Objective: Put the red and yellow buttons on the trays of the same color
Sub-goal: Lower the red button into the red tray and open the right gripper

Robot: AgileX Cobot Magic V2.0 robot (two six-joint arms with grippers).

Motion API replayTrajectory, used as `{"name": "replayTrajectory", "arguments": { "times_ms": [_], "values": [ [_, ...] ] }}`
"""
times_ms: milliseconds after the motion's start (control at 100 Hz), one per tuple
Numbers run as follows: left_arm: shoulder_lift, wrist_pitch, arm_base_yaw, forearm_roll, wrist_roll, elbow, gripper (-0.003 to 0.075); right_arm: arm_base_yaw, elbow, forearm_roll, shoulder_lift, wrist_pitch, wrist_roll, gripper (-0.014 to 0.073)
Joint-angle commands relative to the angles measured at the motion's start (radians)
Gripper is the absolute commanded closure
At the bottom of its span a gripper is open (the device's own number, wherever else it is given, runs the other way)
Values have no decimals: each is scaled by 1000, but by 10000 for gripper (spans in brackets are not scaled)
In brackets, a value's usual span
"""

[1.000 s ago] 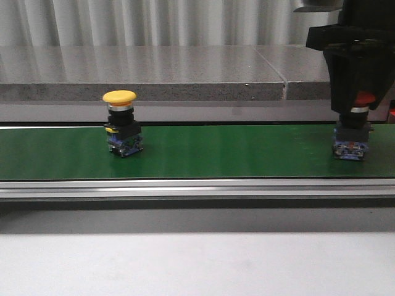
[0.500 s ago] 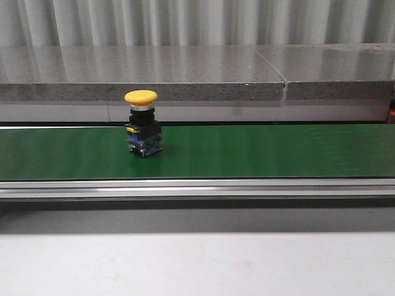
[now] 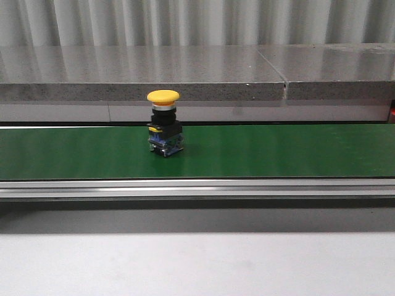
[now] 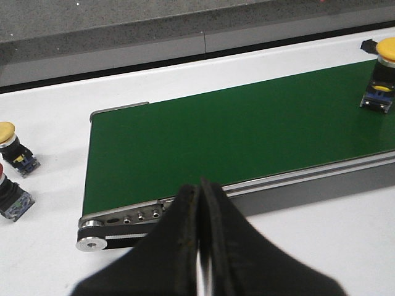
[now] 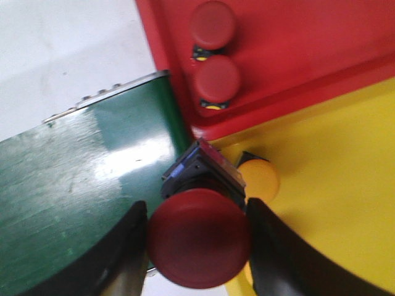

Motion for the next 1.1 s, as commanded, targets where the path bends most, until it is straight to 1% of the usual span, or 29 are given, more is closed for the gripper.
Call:
{"name": "replayTrajectory", "arguments": {
  "times_ms": [0,190,380,540,800,1010,1090],
  "values": [
    [9,-66,-4,-15,1,-25,740,-51,-49,-6,-9,-35,17,408],
    [9,-66,-4,-15,1,-25,740,-119,-143,-6,89,-42,41,408],
    [9,-66,-4,-15,1,-25,740,-150,-227,-6,171,-84,83,408],
    [9,-66,-4,-15,1,-25,740,-152,-227,-6,218,-177,87,408],
    [9,-66,-4,-15,1,-25,740,-152,-227,-5,334,-243,87,408],
    [9,-66,-4,-15,1,-25,740,-152,-231,27,406,-310,87,408],
    [9,-66,-4,-15,1,-25,740,-152,-257,44,435,-304,87,408]
  ]
}}
